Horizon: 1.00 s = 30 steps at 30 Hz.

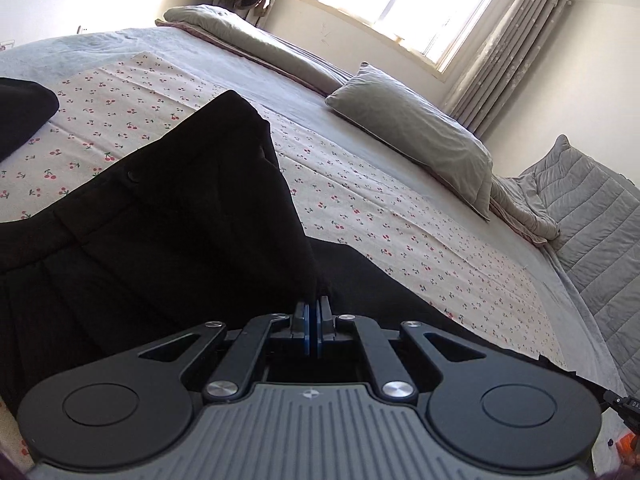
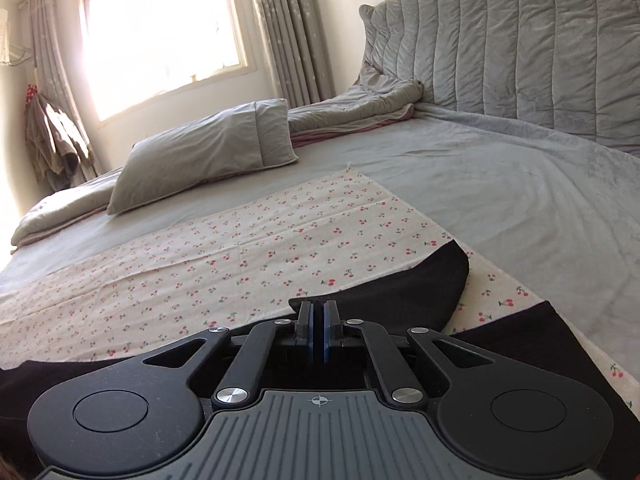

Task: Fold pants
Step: 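Lift the waistband and fold it toward the trouser legs, then open both grippers to release the folded waistband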

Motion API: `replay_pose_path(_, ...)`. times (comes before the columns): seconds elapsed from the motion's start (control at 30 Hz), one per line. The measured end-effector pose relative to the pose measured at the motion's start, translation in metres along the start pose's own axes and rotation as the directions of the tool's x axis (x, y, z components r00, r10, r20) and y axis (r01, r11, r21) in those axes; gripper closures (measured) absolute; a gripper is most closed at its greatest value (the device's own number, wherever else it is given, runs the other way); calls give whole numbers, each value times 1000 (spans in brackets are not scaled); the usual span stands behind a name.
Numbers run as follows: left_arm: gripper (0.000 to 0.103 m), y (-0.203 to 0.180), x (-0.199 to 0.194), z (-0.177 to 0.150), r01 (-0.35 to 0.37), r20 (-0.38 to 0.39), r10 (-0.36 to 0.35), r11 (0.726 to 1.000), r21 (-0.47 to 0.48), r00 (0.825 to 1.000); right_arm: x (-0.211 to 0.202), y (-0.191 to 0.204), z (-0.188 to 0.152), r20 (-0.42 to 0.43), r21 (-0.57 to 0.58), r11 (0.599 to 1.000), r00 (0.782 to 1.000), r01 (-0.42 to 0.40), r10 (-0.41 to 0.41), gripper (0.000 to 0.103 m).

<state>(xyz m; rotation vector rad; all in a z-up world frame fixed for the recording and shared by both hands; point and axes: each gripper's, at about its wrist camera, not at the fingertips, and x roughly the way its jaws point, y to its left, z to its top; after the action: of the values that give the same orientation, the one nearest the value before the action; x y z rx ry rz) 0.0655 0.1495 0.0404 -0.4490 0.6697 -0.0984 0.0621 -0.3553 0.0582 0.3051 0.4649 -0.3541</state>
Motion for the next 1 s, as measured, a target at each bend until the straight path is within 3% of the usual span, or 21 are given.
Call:
replay_pose_path(0.43, 100, 17, -28, -40, -90, -39, 92, 994, 54, 995, -53, -32, -74, -54, 6, 999, 998, -38, 38, 100)
replay_pose_path(0.63, 100, 15, -13, -53, -167, -117, 180, 979, 118, 977, -41, -45, -111, -141, 5, 999, 989, -38, 38, 99)
replay_pose_path(0.7, 97, 12, -12, -55, -172, -104, 187, 975, 138, 977, -37, -48, -120, -130, -11, 999, 991, -45, 44, 99)
replay_pose_path(0.73, 90, 8, -14, -55, -185, -89, 199, 972, 147, 976, -40, -48, -121, -116, -22, 998, 992, -52, 49, 98)
replay_pose_path(0.87, 43, -9, -26, -61, -191, -29, 199, 966, 175, 980, -49, -47, -114, -100, -77, 995, 994, -60, 52, 78)
replay_pose_path(0.93, 33, -22, -33, -68, -177, 6, 180, 961, 210, 984, -50, -45, -110, -91, -109, 992, 995, -58, 48, 63)
replay_pose_path(1.0, 27, -34, -41, -78, -148, 29, 145, 955, 256, 989, -49, -43, -105, -85, -132, 989, 995, -71, 60, 60)
